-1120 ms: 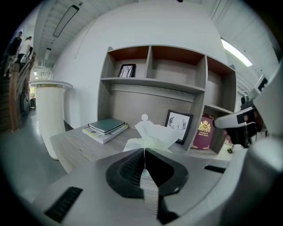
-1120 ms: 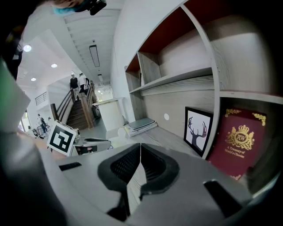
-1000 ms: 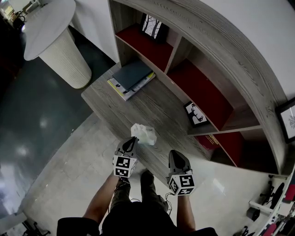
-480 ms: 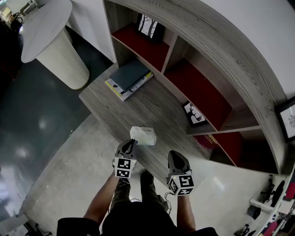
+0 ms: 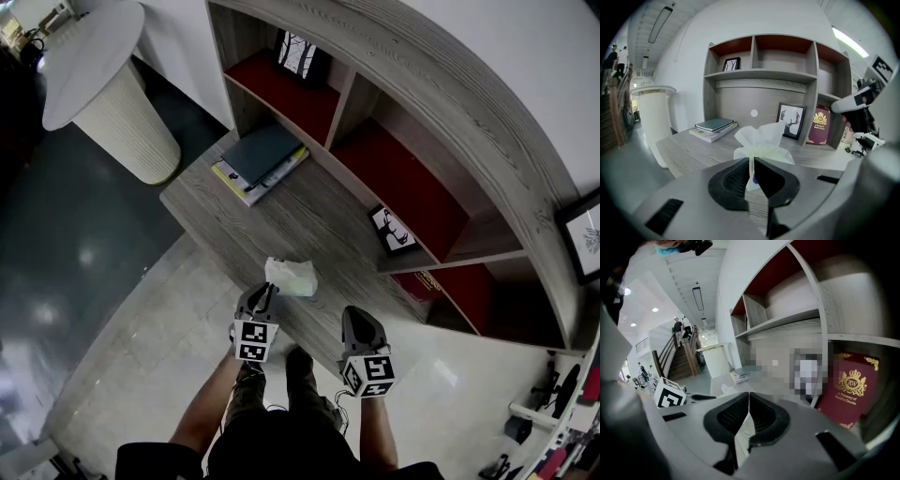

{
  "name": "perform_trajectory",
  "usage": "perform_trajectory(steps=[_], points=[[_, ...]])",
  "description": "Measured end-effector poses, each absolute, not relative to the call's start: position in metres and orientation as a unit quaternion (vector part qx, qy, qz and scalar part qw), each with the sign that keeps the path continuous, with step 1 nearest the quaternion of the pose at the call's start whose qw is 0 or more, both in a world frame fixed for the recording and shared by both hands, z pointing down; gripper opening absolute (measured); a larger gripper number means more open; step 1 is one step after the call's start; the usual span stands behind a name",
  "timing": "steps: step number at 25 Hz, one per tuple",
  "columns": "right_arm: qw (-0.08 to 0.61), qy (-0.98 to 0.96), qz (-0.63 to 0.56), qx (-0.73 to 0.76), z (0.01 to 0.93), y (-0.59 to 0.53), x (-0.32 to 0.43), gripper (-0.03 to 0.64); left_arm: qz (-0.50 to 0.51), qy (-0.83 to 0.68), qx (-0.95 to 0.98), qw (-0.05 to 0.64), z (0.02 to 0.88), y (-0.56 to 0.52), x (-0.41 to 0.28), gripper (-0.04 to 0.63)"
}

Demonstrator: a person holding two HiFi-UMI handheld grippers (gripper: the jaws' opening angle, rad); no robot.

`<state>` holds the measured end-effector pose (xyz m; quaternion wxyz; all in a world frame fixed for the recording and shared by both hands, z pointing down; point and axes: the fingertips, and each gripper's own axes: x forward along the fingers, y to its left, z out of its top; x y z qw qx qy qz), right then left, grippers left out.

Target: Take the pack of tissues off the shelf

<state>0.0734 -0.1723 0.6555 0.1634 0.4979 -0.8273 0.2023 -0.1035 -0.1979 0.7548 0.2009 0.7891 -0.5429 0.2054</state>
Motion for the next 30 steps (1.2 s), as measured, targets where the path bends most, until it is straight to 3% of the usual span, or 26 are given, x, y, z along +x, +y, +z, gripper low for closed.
perform_trajectory(steps=[1, 4, 6, 23, 30], points=[[0.163, -0.827, 0.202, 0.498, 0.655, -0.172, 0.073, 0.029, 0.201, -0.541, 0.790, 0.205, 0.755, -0.197, -0.103, 0.019], [0.162, -0.827, 0.201, 0.499, 0.654, -0.171, 0.073, 0.029, 0.183, -0.528, 0.799, 0.222, 0.760, -0.192, -0.098, 0.183], [0.160, -0.828, 0.200, 0.499, 0.653, -0.170, 0.072, 0.029, 0.182, -0.523, 0.803, 0.222, 0.758, -0.189, -0.097, 0.216], [0.123, -0.825, 0.155, 0.530, 0.609, -0.157, 0.068, 0.029, 0.141, -0.518, 0.827, 0.166, 0.667, -0.187, -0.107, 0.216], [0.101, -0.820, 0.122, 0.550, 0.576, -0.144, 0.061, 0.029, 0.109, -0.503, 0.849, 0.124, 0.606, -0.179, -0.109, 0.168]])
